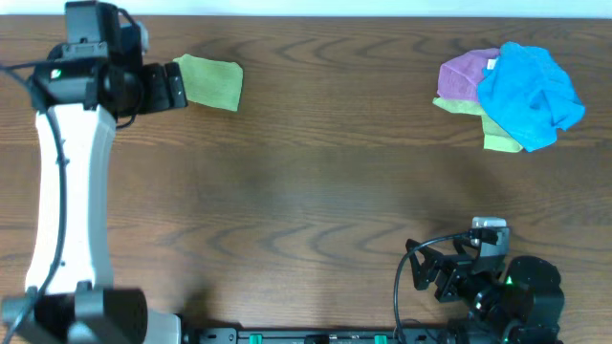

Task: Fold the cloth

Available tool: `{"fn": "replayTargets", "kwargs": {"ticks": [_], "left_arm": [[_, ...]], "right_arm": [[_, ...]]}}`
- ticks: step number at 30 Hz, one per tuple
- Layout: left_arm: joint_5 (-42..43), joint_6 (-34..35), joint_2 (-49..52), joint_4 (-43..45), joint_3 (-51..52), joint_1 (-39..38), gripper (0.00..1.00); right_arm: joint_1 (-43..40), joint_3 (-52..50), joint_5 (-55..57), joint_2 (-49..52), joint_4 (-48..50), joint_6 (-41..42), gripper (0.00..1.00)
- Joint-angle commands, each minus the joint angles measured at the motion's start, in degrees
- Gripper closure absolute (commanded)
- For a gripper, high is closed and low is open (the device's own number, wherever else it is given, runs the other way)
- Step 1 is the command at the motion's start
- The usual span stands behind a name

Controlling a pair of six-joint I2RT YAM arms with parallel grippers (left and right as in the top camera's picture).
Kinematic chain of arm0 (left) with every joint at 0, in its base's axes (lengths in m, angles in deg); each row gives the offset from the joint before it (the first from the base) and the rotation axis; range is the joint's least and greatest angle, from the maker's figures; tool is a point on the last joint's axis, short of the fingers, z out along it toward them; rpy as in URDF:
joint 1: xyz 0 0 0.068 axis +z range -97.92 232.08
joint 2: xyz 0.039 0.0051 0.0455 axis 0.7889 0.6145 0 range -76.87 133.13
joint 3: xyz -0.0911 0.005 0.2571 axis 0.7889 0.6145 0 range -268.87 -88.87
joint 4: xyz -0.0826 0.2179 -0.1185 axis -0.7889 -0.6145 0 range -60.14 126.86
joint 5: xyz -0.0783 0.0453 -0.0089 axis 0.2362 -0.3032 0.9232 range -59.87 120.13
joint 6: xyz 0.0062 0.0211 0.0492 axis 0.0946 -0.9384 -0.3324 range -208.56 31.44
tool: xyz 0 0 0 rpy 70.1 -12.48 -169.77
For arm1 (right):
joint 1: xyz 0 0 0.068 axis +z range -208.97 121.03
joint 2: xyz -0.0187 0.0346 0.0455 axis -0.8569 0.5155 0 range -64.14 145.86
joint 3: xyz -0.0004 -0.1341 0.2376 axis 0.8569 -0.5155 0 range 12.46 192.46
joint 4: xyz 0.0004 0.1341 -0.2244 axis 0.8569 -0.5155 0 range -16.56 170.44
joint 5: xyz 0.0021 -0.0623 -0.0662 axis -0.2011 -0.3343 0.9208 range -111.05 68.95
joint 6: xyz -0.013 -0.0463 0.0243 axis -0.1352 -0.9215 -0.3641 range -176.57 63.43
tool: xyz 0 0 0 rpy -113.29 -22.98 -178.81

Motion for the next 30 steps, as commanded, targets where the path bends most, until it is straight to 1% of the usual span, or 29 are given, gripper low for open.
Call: {"fn": "replayTargets", "kwargs": {"ticks": [1, 5, 8, 12, 16, 22, 26, 30], "left_arm": [[-3.1, -1.5, -5.0, -1.4, 2.8, 0.2, 0.05], [-3.0, -1.6, -11.8, -0.5, 10.5, 0.2, 0.04], [-2.5, -1.6, -17.1, 2.0, 17.7, 0.2, 0.05], [-1.2, -1.6, -24.7, 7.9, 27.9, 0.1, 0.05], [0.5, -1.6, -35.1, 17.1, 41.1, 0.1, 0.05], [0.6, -1.6, -47.0, 24.8, 55.7, 0.1, 0.05], [0.5, -1.6, -54.9, 26.9, 63.9, 0.1, 0.05], [0.5, -1.9, -61.5, 27.1, 69.4, 0.1, 0.05]], "right_arm": [[-0.3, -0.3, 0.0, -0.4, 0.0, 0.6, 0.01], [-0.3, -0.3, 0.0, -0.4, 0.0, 0.6, 0.01], [-0.3, -0.3, 0.0, -0.4, 0.0, 0.6, 0.01], [-0.3, -0.3, 0.0, -0.4, 0.0, 0.6, 0.01], [-0.3, -0.3, 0.0, -0.4, 0.0, 0.6, 0.01], [-0.3, -0.3, 0.0, -0.4, 0.0, 0.6, 0.01], [-0.3, -0.3, 0.0, -0.4, 0.0, 0.6, 0.01], [-0.3, -0.3, 0.0, -0.4, 0.0, 0.6, 0.01]]}}
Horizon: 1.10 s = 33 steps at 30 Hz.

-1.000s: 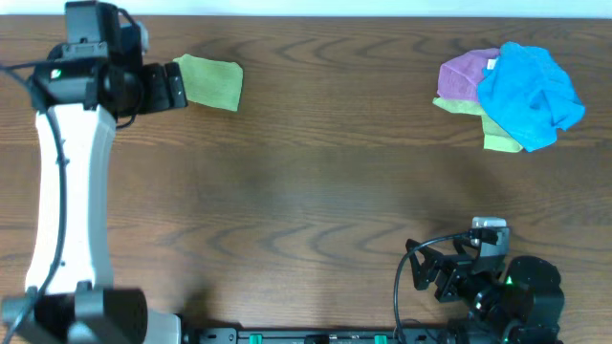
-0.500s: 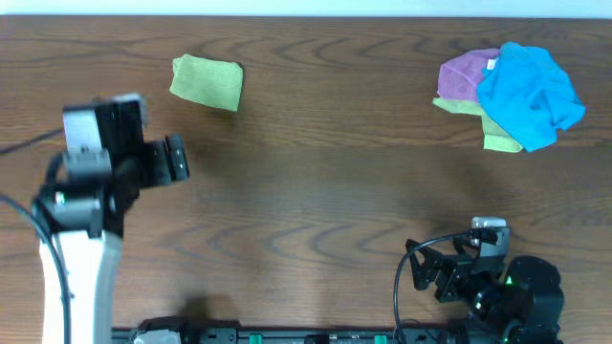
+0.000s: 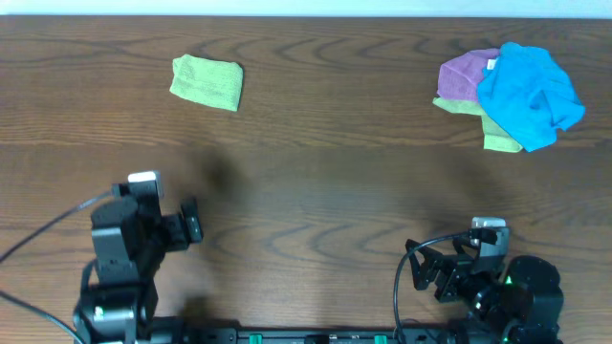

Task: Fold the cloth

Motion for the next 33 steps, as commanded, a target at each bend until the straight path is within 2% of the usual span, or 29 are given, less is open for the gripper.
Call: {"fn": "replayTargets", "kwargs": {"ticks": [1, 13, 26, 33], "left_arm": [[0.2, -1.3, -5.0, 0.4, 3.7, 0.1, 0.04], [0.2, -3.5, -20.3, -1.0, 14.2, -2.7, 0.05], [-0.2, -8.8, -27.8, -11.8, 15.0, -3.7, 0.05], [-0.5, -9.4, -31.2, -16.3, 15.1, -3.7, 0.05]], "right_arm": [[-0.3, -0.2, 0.0, -0.4, 0.1, 0.6, 0.01], [-0.3, -0.2, 0.0, -0.4, 0.1, 0.6, 0.01], [-0.3, -0.2, 0.0, -0.4, 0.1, 0.6, 0.01], [-0.3, -0.2, 0.0, -0.4, 0.1, 0.6, 0.01]]}}
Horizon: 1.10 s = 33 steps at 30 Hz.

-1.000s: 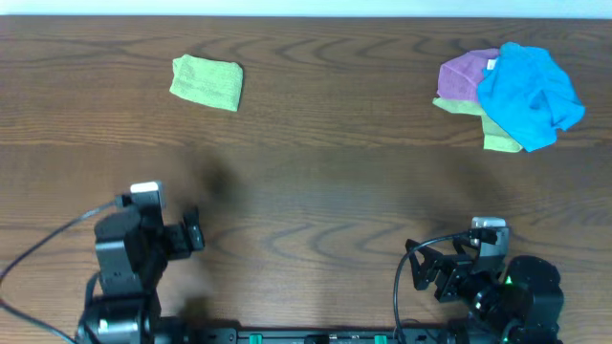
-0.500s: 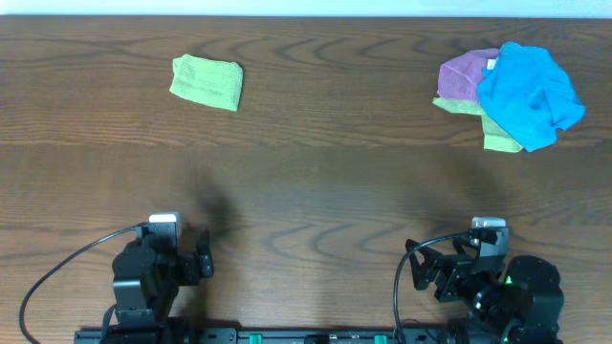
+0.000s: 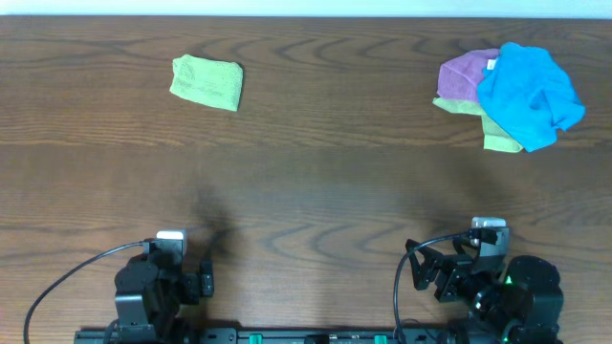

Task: Fold the cloth

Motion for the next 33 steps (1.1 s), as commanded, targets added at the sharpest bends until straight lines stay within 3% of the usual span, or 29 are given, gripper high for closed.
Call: {"fn": "replayTargets", "kwargs": {"ticks": [1, 33], "left_arm": [[-0.4, -1.6, -1.5, -1.5, 0.4, -0.3, 0.04], [-1.7, -3.3, -3.3, -4.2, 0.4, -2.5, 0.05]], "right_arm": [[-0.3, -0.2, 0.0, -0.4, 0.1, 0.6, 0.01], [-0.3, -0.2, 0.0, -0.4, 0.1, 0.6, 0.01]]}}
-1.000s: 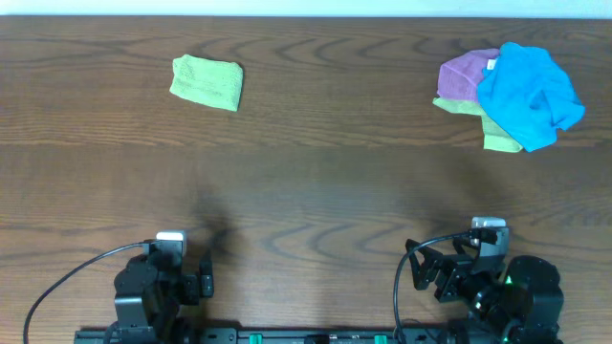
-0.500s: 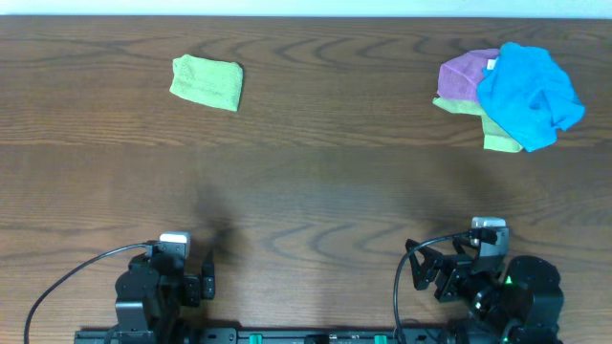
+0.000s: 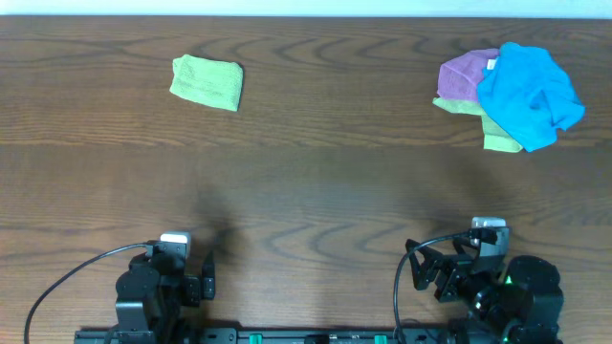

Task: Fold the cloth

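Note:
A small green cloth [image 3: 206, 82] lies folded into a neat rectangle at the far left of the table. A pile of loose cloths sits at the far right: a crumpled blue cloth [image 3: 529, 94] on top, a purple one [image 3: 465, 74] and a light green one [image 3: 499, 142] under it. My left gripper [image 3: 208, 280] is drawn back at the near edge on the left, far from the folded cloth, holding nothing. On the right at the near edge rests my right gripper [image 3: 417, 271], its fingers apart and empty.
The brown wooden table [image 3: 316, 182] fills the view. Black cables loop from both arm bases along the near edge. A white strip runs along the table's far edge.
The left arm has shifted very slightly at its spot by the near edge. The cloths and the right arm have not moved.
My left arm was stretched out with its gripper at the left edge of the folded green cloth. Then it was back near the table's middle left, with the cloth lying free. Later it rested at the near edge, where it stays. The right arm never moved.

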Available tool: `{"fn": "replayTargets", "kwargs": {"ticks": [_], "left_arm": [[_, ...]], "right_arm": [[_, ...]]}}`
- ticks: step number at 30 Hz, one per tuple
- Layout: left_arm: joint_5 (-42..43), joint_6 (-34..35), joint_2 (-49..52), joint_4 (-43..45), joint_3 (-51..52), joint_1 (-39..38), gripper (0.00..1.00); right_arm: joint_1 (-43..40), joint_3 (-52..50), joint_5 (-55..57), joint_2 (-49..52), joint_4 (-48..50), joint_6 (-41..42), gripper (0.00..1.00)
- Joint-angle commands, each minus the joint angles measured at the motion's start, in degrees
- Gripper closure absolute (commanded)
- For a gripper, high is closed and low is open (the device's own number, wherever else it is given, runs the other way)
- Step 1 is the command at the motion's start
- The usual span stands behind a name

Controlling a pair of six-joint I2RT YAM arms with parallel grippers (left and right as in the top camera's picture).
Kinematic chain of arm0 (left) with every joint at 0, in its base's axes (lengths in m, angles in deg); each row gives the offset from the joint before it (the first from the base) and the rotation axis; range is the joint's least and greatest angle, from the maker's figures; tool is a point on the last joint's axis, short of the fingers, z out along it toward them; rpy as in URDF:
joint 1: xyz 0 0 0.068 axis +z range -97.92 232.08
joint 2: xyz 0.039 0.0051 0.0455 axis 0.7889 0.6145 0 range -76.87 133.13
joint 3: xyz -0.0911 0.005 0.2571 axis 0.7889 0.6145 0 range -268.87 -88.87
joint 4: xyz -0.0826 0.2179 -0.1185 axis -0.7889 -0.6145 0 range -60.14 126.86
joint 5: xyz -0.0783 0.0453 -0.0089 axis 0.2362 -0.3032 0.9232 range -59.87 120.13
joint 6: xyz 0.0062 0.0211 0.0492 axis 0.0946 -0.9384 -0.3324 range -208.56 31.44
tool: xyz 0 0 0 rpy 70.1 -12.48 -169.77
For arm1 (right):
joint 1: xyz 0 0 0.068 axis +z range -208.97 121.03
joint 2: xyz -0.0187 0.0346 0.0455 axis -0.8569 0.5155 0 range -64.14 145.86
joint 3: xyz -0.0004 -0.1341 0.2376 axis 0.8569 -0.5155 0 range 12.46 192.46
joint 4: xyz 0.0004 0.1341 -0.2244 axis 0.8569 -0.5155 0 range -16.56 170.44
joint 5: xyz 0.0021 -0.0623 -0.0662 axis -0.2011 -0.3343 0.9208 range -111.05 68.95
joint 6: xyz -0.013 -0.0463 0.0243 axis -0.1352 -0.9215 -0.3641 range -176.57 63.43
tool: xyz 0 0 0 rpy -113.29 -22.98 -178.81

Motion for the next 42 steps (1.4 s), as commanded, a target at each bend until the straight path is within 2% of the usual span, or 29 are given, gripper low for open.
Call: {"fn": "replayTargets", "kwargs": {"ticks": [1, 12, 17, 20, 26, 29, 42], "left_arm": [[-1.5, -2.3, -0.6, -3.3, 0.5, -0.3, 0.05], [-1.5, -2.3, -0.6, -3.3, 0.5, -0.3, 0.05], [-1.5, -2.3, -0.6, -3.3, 0.5, -0.3, 0.05], [-1.5, -2.3, -0.6, -3.3, 0.5, -0.3, 0.05], [-1.5, -2.3, -0.6, -3.3, 0.5, -0.3, 0.05], [-1.5, -2.3, -0.6, -3.3, 0.5, -0.3, 0.05], [-1.5, -2.3, -0.6, -3.3, 0.5, -0.3, 0.05]], "right_arm": [[-0.3, -0.2, 0.0, -0.4, 0.1, 0.6, 0.01], [-0.3, -0.2, 0.1, -0.4, 1.6, 0.5, 0.01], [-0.3, -0.5, 7.5, -0.5, 2.5, -0.2, 0.01], [-0.3, -1.4, 10.4, -0.5, 3.4, -2.3, 0.01], [-0.3, -5.5, 10.9, -0.9, 10.5, -16.5, 0.01], [-0.3, -9.0, 10.9, -2.0, 12.8, -20.7, 0.01], [-5.9, -20.6, 10.9, -12.5, 15.8, -22.2, 0.01]]}}
